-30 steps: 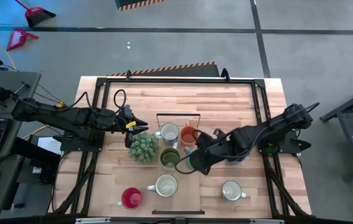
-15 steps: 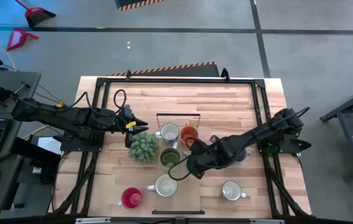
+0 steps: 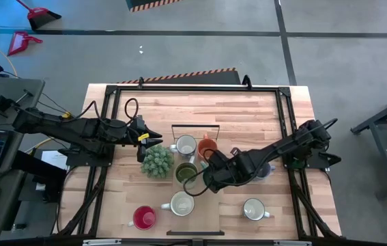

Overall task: Place coffee mugs
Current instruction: Put the green mug on the shelf

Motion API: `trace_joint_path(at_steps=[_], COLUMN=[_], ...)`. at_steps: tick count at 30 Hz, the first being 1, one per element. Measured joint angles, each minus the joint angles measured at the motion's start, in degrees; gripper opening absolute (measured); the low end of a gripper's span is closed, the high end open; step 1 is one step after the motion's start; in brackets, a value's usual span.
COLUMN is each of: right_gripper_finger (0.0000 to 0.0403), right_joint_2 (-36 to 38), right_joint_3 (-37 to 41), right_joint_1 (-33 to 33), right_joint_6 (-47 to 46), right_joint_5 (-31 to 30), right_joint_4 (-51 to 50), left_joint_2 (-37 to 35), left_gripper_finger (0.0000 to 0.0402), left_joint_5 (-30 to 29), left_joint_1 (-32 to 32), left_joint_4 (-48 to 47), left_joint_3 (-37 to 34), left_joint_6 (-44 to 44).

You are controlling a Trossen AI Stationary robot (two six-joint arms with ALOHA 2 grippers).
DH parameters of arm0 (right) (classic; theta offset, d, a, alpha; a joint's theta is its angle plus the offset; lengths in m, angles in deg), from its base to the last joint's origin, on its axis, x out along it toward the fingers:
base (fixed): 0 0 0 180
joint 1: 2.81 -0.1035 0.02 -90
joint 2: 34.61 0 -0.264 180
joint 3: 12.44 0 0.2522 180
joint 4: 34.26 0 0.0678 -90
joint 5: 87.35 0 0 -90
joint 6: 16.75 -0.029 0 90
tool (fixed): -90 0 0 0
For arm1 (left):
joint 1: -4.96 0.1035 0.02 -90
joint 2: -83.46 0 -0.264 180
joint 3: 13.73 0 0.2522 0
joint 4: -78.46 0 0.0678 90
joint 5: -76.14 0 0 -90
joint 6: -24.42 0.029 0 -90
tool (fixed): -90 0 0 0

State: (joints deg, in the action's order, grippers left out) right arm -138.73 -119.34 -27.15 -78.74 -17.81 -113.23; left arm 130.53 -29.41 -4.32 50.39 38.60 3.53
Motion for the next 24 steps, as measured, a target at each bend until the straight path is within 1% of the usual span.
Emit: trace_joint_path(at_steps=[3,8,14,24], right_gripper_finger=[0.0000,0.0000,0.0000,0.0000], right_joint_2=[-0.1,-0.8,-2.4,-2.8], right_joint_3=[0.0,0.0,0.0,0.0], right_joint_1=[0.0,0.1,0.3,0.6], right_joint_6=[0.2,1.4,0.3,0.3], right_joint_5=[1.7,1.5,2.2,0.4], right_joint_4=[0.0,0.0,0.2,0.7], left_joint_2=[0.0,0.0,0.0,0.0], left_gripper_finger=[0.0087,0.0087,0.0087,0.0087], left_joint_5=[0.0,0.0,0.0,0.0], left_joint_1=[0.0,0.0,0.0,0.0], left_joint_4=[0.0,0.0,0.0,0.0], left_joint_3=[0.0,0.0,0.0,0.0], left_joint_6=[0.0,0.0,0.0,0.0])
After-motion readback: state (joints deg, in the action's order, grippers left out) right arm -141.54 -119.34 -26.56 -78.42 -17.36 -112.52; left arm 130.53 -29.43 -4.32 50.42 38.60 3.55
